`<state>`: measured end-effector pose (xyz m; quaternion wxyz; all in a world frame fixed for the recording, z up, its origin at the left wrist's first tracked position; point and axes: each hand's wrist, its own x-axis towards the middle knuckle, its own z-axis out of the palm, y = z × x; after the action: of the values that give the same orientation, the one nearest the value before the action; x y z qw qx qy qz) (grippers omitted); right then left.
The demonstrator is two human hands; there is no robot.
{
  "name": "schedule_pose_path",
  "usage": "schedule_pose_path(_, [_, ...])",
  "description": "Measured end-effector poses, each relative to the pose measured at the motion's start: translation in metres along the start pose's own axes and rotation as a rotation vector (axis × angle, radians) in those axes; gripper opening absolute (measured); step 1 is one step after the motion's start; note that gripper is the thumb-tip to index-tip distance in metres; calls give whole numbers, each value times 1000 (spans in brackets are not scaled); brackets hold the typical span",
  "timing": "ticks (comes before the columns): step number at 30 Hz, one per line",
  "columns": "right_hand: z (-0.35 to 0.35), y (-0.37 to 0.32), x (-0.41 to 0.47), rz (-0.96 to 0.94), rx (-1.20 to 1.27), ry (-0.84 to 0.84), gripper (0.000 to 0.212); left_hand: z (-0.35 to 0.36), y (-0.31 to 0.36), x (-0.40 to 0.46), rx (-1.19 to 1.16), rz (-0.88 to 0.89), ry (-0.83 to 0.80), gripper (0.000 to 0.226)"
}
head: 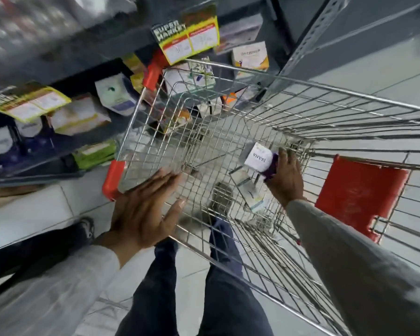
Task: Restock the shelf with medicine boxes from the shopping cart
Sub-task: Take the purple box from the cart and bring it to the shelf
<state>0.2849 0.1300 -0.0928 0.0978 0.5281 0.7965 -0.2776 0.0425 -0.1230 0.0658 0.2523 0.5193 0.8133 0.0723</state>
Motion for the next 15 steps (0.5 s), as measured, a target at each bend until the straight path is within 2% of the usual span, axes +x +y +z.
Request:
schedule_pose_path(2, [2, 3, 3, -41, 9, -17, 87, 3, -4, 1, 26, 15, 20, 59])
schedule_pose_path(5, [-8, -2, -4, -45, 3, -21, 86, 3, -8, 0, 47, 9, -11, 61])
schedule_pose_path(10, [-74, -50, -45, -138, 45, 57, 91, -17, 7, -2, -63, -52, -92, 65])
schedule_pose_path(12, [-117, -81, -68, -235, 77, 100, 93, -45, 15, -4, -112, -61, 0, 59])
schedule_pose_path(15, [-193, -138, -107, -419, 111, 156, 90, -119, 28, -15, -156, 14, 254, 57])
